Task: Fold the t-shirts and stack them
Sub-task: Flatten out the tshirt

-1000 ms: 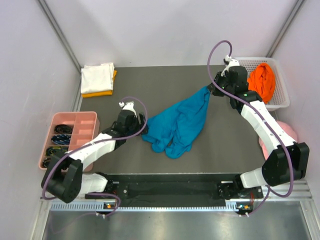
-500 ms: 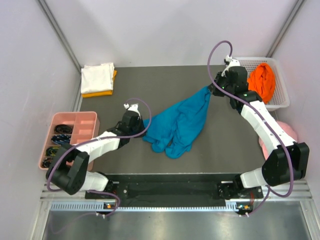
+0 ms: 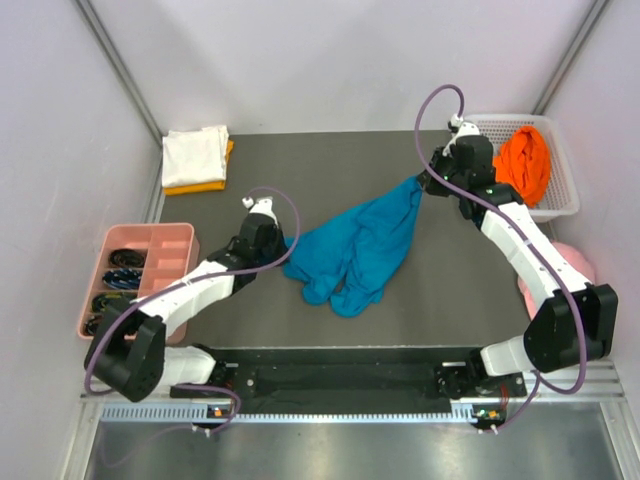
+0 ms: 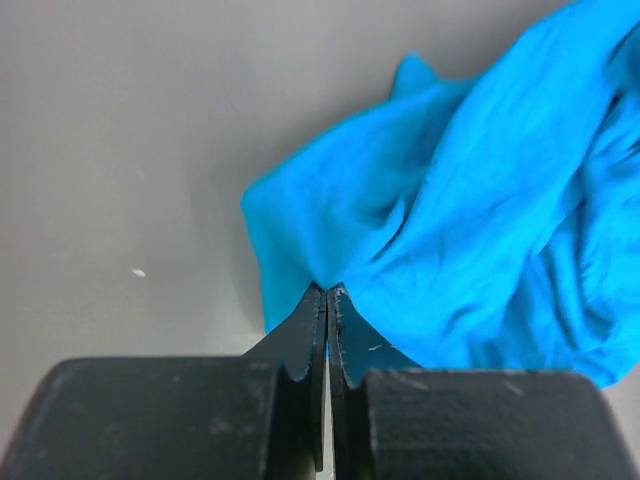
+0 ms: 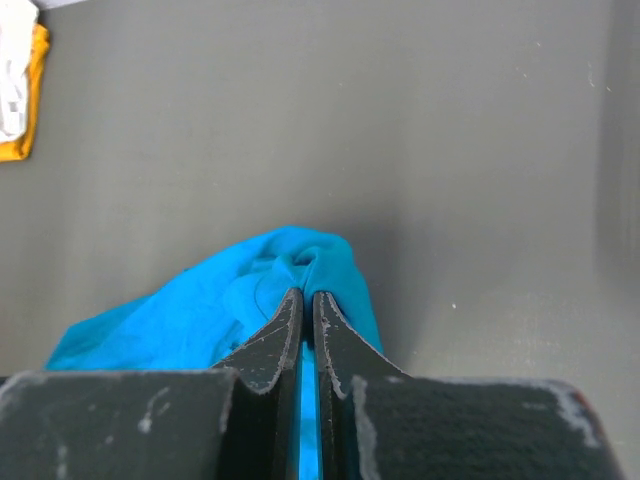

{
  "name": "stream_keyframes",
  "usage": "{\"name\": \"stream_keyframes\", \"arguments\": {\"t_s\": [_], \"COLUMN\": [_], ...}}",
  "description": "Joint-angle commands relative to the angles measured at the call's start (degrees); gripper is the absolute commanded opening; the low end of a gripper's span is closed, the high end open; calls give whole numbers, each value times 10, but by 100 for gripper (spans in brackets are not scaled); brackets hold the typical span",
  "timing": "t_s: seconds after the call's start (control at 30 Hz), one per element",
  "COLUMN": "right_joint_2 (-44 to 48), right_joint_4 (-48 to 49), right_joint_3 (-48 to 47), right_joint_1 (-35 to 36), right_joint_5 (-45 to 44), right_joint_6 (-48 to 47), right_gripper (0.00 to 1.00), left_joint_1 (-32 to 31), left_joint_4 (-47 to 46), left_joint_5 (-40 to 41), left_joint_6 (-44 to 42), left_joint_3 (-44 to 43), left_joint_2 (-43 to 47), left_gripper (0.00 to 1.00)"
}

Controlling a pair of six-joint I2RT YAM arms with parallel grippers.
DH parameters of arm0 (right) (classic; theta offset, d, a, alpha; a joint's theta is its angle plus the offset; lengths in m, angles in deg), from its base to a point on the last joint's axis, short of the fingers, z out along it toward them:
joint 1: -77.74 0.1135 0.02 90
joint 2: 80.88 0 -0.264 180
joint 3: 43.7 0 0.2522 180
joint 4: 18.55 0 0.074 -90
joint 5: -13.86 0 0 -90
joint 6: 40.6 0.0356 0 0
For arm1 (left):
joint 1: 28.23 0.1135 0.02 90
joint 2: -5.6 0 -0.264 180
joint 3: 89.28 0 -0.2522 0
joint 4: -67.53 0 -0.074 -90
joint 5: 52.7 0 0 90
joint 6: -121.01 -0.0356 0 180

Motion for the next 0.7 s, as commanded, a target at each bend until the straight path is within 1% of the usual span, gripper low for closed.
{"name": "stream_keyframes", "arguments": {"t_s": [0.0, 0.1, 0.23, 0.37, 0.5, 0.67], "right_joint_2": [28, 36, 47, 73, 101, 141], "right_joint_4": [-7, -26, -76, -116, -146, -174], "right_joint_3": [-33, -41, -66, -86, -125, -158], "right_joint_1": [3, 3, 3, 3, 4, 3], "right_joint_5": [-25, -36, -54, -68, -86, -97], "right_joint_6": [-11, -19, -30, -40, -44, -52], "right_gripper": [0, 0, 0, 0, 0, 0], "left_joint_1": [-3, -3, -3, -3, -2, -2], "left_joint_4": [33, 54, 89, 104, 151, 189], "left_joint_5": [57, 85, 141, 192, 224, 246], "left_joint_6": [-31, -50, -81, -107, -135, -161], "left_joint_3": [-63, -96, -130, -158, -229, -291], "left_joint_2": [39, 48, 67, 100, 113, 136], "left_gripper": [0, 0, 0, 0, 0, 0]}}
